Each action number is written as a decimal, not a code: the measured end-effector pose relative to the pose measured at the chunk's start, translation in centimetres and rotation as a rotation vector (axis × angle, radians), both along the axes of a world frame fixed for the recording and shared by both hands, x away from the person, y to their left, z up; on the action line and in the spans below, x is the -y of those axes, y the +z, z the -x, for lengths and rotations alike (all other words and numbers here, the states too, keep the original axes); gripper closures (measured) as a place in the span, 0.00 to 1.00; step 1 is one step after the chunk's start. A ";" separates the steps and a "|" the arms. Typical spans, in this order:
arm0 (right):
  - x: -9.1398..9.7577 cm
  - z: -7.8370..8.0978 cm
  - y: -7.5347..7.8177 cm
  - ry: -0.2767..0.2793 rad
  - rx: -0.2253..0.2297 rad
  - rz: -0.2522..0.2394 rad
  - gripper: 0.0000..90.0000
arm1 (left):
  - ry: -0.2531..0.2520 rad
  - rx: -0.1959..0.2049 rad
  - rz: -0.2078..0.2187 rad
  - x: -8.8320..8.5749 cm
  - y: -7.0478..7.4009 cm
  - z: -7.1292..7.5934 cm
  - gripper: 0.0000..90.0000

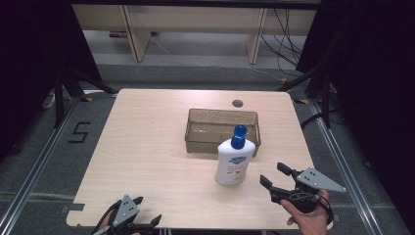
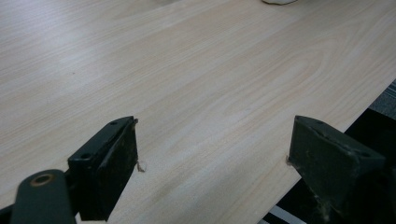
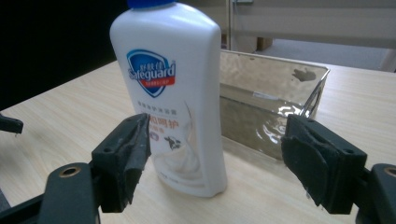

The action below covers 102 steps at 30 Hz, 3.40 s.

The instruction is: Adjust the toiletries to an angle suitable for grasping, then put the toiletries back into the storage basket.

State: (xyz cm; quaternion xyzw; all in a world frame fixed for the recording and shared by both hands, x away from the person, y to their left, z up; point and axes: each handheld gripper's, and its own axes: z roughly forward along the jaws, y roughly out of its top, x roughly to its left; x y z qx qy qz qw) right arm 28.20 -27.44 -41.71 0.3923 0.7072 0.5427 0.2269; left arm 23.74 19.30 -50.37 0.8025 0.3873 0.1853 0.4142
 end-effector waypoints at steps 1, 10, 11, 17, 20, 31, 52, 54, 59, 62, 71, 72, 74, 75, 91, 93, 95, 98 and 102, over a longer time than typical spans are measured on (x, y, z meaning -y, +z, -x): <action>0.0 0.0 0.0 0.000 0.000 0.000 0.27 | 0.001 -0.001 0.005 0.0 0.0 0.0 0.17; -0.6 -0.2 1.4 0.004 0.020 0.020 0.29 | 0.010 -0.002 0.014 0.1 -0.1 0.0 0.17; -0.7 -0.2 1.5 0.017 0.000 0.017 0.29 | 0.013 -0.001 0.019 0.1 -0.1 -0.1 0.17; -1.1 -0.3 2.4 0.031 0.009 0.007 0.29 | 0.000 0.004 0.009 0.0 0.0 0.0 0.17; -1.4 -0.3 2.8 0.032 0.011 0.005 0.29 | 0.005 0.002 0.012 0.0 0.0 0.0 0.17; -1.8 -0.7 3.8 0.040 0.029 0.012 0.29 | -0.004 0.004 -0.002 0.0 0.0 0.0 0.17; -4.0 -2.1 5.3 0.074 0.080 0.023 0.29 | -0.006 -0.002 0.016 0.0 0.0 0.0 0.17; -4.2 -2.2 5.4 0.093 0.067 0.012 0.29 | -0.008 -0.002 0.014 0.0 0.0 -0.1 0.17; -4.5 -2.6 5.7 0.098 0.070 0.015 0.29 | -0.016 -0.008 -0.005 -0.1 0.1 -0.2 0.17; -4.5 -2.8 5.9 0.095 0.068 0.010 0.29 | 0.000 0.000 0.028 0.2 0.0 -0.1 0.17; -5.4 -3.7 6.4 0.113 0.098 0.014 0.28 | -0.019 0.001 0.021 0.6 0.1 -0.2 0.17; -5.4 -3.9 6.4 0.120 0.103 0.014 0.28 | -0.019 0.001 0.021 0.6 0.1 -0.2 0.17; -5.5 -4.0 6.4 0.122 0.079 0.008 0.28 | -0.025 -0.001 0.018 0.7 0.1 -0.2 0.17; -5.5 -4.4 6.4 0.121 0.099 0.027 0.28 | -0.029 -0.006 0.022 0.8 0.1 -0.2 0.17; -6.9 -5.4 6.4 0.123 0.093 0.054 0.28 | -0.037 0.011 0.019 0.7 0.1 0.0 0.17; -7.1 -5.8 6.4 0.129 0.101 0.045 0.29 | -0.052 0.008 -0.005 0.6 0.2 0.0 0.17; -7.1 -6.0 6.5 0.122 0.096 0.052 0.29 | -0.048 0.013 -0.007 0.6 0.3 0.0 0.17; -7.3 -6.2 6.4 0.130 0.095 0.040 0.31 | -0.047 0.014 0.006 0.7 0.2 0.1 0.17; -7.3 -6.1 6.3 0.116 0.081 0.043 0.34 | -0.047 0.017 0.015 0.8 0.2 0.1 0.17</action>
